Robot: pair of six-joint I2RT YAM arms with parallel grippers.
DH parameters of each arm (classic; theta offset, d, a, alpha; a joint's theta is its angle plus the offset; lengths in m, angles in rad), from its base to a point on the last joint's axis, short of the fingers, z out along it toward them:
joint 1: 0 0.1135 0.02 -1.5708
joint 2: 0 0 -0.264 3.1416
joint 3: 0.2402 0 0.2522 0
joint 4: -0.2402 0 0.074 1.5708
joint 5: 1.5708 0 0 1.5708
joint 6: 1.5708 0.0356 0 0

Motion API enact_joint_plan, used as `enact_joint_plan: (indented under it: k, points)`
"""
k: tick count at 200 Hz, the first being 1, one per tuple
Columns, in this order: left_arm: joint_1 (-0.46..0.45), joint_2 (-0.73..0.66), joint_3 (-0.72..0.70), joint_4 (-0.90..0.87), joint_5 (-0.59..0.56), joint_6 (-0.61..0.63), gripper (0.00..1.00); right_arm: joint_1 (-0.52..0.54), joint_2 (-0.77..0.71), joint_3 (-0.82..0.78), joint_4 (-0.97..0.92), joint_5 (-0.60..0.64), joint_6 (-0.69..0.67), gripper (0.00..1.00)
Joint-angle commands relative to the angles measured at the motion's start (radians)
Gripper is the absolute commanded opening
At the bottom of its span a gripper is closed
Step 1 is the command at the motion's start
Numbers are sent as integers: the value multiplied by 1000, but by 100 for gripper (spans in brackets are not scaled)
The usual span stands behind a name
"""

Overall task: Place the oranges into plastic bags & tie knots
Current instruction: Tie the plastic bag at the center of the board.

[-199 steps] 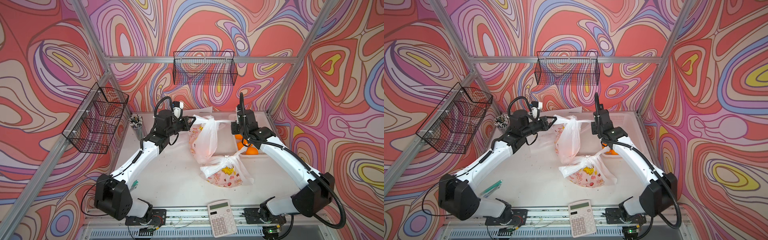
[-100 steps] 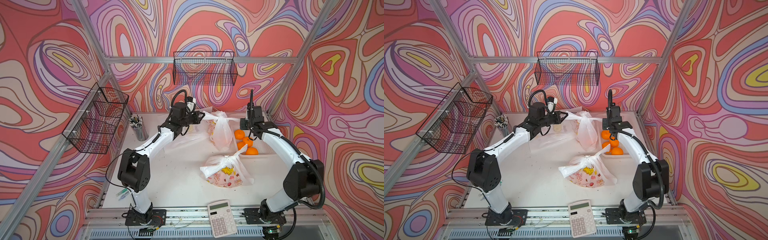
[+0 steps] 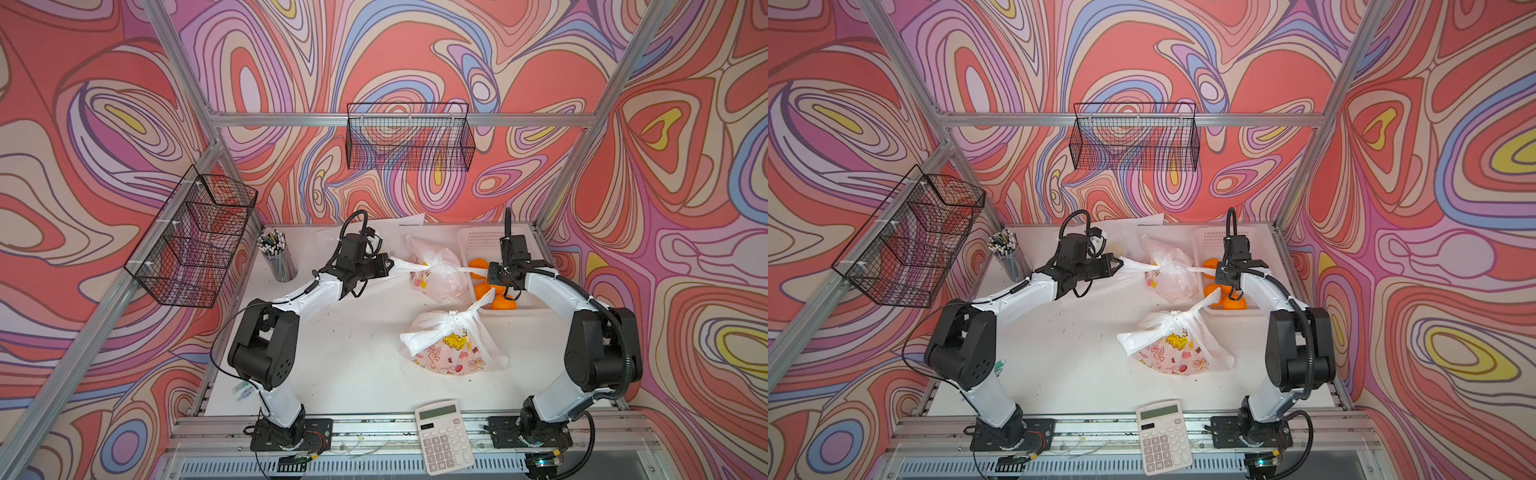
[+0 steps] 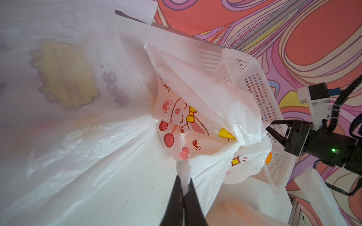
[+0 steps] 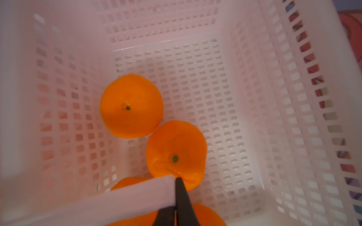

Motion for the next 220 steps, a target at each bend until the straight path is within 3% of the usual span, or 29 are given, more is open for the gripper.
enact_joint_plan:
  k: [1, 7, 20, 28, 47, 61, 80, 113, 150, 202, 220]
  points:
    - [46, -62, 2, -15, -60, 30, 0, -46, -43, -5, 33, -8, -2, 0]
    - [48, -70, 3, -12, -52, 29, 0, -46, -58, 0, 37, -65, -14, 0]
    - [54, -98, 8, -16, -46, 38, 23, -46, -93, 7, 45, -160, -24, 1]
    - [65, -119, 13, -37, -51, 44, 38, -46, -116, 10, 40, -217, -36, 18]
    - [119, -177, 12, -104, -59, 33, 53, -47, -175, 22, -3, -283, -49, 59]
    - [158, -225, -3, -158, -79, 28, 58, -50, -227, 25, -43, -296, -50, 77]
    - [179, -271, -21, -253, -148, 53, 63, -55, -294, 21, -77, -270, -33, 90]
    - [176, -220, -36, -362, -198, 92, 64, -55, -352, -2, -74, -257, 13, 92]
    - [125, -45, 38, -450, -415, 156, 69, -55, -343, -20, -47, -243, 28, 92]
    - [124, 118, 132, -541, -719, 57, 84, -55, -323, -36, -53, -218, 14, 93]
    - [136, 143, 129, -560, -739, 35, 85, -55, -320, -44, -55, -207, 7, 93]
